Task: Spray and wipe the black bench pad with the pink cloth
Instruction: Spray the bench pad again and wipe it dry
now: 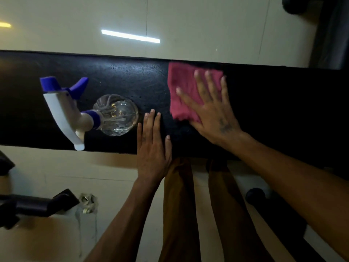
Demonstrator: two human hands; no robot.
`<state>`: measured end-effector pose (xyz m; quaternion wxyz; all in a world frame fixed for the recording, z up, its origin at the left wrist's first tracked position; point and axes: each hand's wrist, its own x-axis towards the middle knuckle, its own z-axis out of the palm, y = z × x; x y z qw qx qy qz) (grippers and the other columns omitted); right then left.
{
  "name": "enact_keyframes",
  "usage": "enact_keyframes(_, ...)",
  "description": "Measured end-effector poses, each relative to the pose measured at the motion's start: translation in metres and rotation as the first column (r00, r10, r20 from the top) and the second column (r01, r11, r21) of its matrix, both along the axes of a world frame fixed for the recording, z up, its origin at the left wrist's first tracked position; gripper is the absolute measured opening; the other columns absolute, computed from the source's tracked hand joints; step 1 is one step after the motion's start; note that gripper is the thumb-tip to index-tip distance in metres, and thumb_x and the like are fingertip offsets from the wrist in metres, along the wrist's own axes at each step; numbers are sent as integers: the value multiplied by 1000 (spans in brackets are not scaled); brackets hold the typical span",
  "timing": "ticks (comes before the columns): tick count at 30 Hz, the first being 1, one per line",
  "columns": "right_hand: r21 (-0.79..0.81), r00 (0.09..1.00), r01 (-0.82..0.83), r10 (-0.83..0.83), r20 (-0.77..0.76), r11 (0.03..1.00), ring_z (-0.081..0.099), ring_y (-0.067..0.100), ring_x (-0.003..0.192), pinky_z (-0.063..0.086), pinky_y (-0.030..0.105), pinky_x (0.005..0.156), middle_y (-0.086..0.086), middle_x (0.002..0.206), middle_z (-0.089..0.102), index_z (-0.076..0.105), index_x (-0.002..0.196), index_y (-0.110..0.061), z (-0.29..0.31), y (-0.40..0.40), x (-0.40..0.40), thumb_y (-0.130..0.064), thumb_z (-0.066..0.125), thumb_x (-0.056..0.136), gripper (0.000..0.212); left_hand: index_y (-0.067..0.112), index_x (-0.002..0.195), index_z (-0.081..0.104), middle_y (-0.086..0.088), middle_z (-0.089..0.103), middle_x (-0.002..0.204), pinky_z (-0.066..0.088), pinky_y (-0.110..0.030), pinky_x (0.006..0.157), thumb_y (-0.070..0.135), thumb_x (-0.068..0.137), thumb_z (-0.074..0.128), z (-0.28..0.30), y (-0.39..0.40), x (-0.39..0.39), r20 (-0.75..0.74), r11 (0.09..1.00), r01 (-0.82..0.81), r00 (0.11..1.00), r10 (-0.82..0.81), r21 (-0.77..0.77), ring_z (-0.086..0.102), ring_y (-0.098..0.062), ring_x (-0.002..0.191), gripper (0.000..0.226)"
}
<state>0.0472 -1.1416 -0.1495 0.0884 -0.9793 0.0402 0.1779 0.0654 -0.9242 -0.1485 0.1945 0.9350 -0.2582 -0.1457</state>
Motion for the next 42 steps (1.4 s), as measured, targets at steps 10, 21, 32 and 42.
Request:
enact_keyframes(10,22,999,-41,42,-26,999,1,38,154,-1,57,123,15,168,3,10,160,-34,8,-60,-28,-57,28,94,72,2,155,29,-13,24,165,10,-48,127,19,101,43,2,-6,-3,-14,999,-48,999,48,-19,14,-23,155,58)
enact_keyframes(21,101,979,-204,205,-4,974,-9,35,153,-6,56,123,17,168,-2,7,161,-29,3,9,-13,-59,23,96,73,3,155,29,-13,22,165,10,-42,127,19,101,50,10,25,-12,-49,1000,-20,999,20,7,15,-25,155,60)
enact_keyframes(32,41,997,71,-71,-13,997,-3,38,154,-7,63,118,16,168,-1,8,160,-34,4,11,6,-68,22,91,79,4,155,29,-11,20,166,6,-42,128,13,100,51,4,28,-20,-90,996,-76,993,72,-37,10,-21,156,60)
enact_keyframes(42,77,998,44,-47,36,996,-10,38,153,-11,59,119,18,167,-7,1,160,-33,-4,71,-32,-58,48,94,85,5,160,16,-14,6,169,4,-44,128,15,101,36,4,60,-7,-136,982,187,973,-185,7,1,-25,157,63)
